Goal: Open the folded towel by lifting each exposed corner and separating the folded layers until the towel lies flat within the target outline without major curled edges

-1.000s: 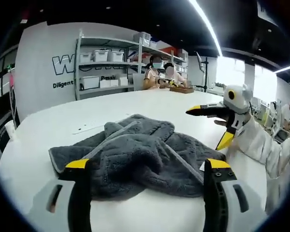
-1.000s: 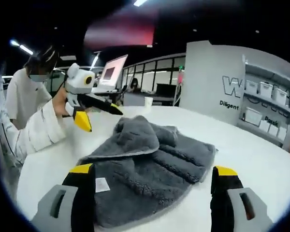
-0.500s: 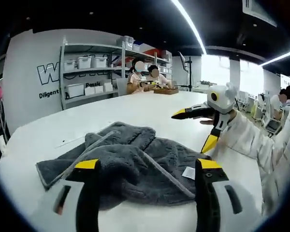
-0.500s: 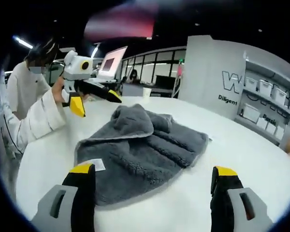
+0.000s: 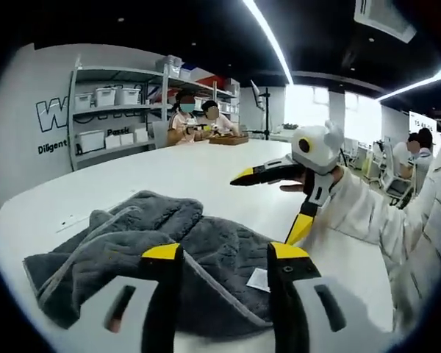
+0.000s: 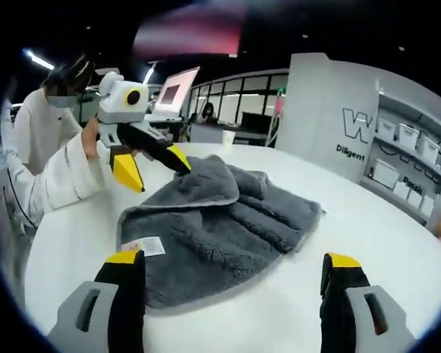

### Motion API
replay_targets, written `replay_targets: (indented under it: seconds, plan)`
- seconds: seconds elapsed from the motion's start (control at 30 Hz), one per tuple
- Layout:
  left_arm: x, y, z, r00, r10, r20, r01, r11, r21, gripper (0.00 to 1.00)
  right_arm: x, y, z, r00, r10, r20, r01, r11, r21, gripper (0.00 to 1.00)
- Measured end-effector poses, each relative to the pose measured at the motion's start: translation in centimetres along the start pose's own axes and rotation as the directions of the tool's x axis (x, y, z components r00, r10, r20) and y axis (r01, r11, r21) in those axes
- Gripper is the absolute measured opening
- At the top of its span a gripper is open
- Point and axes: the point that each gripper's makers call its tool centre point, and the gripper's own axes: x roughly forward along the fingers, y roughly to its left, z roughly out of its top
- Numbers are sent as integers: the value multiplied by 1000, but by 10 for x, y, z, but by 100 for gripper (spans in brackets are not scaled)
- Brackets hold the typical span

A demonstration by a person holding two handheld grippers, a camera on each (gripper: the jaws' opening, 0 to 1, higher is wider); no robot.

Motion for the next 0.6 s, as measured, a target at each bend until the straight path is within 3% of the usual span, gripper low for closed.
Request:
replay_targets:
  seconds: [0.13, 0.27, 0.47, 0.6]
  plan:
    - [8, -1, -12, 998, 20, -56, -18, 1000, 21, 33, 1, 2, -1, 1000, 7, -6, -7, 1000, -7, 99]
    - [13, 1, -25, 991, 44, -125, -37, 998, 56, 34, 1, 4, -1, 1000, 13, -10, -13, 1000, -15, 99]
    - [11, 15, -37, 978, 111, -176, -102, 993, 54, 26, 1, 5, -1, 1000, 14, -12, -14, 1000, -20, 99]
    - [13, 15, -45, 969, 119, -217, -108, 992, 62, 25, 2, 6, -1, 1000, 15, -14, -16, 1000, -23, 99]
